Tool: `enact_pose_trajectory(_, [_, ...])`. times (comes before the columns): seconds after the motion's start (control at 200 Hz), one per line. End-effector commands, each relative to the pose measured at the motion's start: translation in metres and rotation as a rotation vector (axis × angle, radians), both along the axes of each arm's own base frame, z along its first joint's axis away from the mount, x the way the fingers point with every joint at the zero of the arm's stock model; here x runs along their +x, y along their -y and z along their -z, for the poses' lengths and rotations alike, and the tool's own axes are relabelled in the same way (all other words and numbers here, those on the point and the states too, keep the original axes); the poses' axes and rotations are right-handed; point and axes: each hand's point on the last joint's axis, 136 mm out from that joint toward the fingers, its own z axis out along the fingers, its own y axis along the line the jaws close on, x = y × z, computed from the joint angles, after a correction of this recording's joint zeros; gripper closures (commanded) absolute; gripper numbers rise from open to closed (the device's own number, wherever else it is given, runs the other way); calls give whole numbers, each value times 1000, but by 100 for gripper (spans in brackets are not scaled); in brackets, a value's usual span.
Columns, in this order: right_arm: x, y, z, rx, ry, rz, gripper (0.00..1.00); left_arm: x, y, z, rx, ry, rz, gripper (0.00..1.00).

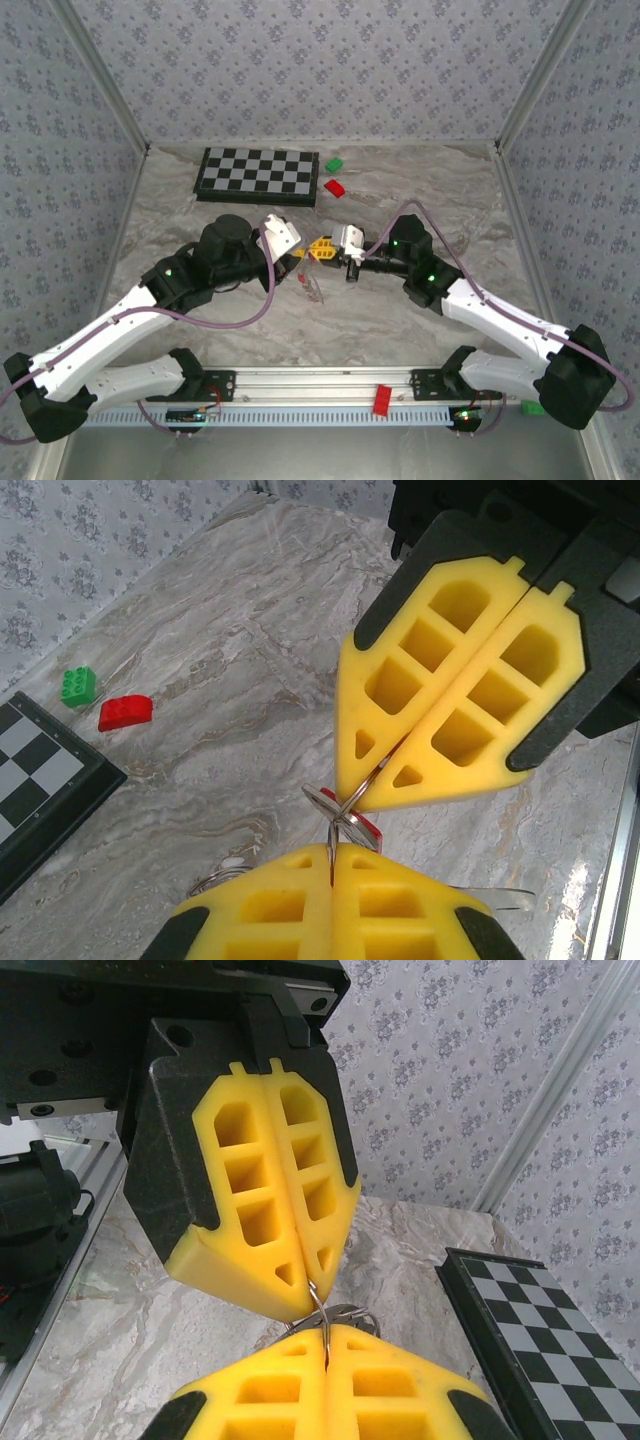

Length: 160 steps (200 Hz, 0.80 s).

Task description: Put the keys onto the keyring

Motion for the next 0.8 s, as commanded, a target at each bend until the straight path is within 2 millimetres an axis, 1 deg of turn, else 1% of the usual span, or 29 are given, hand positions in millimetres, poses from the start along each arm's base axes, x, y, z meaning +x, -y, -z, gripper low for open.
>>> enact_pose_trajectory(0.0, [-5,-4,-10,19,44,-28,100,-1,3,-23,-51,30,9,100])
enact_pose_trajectory(0.55, [-9,-9,-3,-11,48,-40,100,0,3,-26,-69,26,-3,100])
enact_pose_trajectory(0.795, [-9,-5,1,-27,82,3,100,1,0,-30,-86,20,-31,100])
